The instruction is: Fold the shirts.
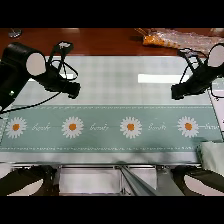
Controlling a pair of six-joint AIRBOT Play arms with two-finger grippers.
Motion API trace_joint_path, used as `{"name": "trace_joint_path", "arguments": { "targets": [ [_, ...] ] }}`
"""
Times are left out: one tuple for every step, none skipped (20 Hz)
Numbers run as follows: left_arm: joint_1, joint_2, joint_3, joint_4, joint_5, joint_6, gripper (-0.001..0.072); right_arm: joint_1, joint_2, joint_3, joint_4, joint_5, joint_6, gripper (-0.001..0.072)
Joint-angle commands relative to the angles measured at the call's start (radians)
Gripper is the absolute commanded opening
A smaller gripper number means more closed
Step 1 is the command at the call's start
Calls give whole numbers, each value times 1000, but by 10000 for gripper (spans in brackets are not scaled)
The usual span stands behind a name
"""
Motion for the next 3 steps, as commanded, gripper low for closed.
{"name": "trace_joint_path", "arguments": {
  "targets": [
    [-1,0,0,0,0,1,720,1,0,1,0,0,0,596],
    [-1,0,0,0,0,1,720,1,0,1,0,0,0,596],
    [-1,0,0,0,0,1,720,1,0,1,0,0,0,595]
  ]
}}
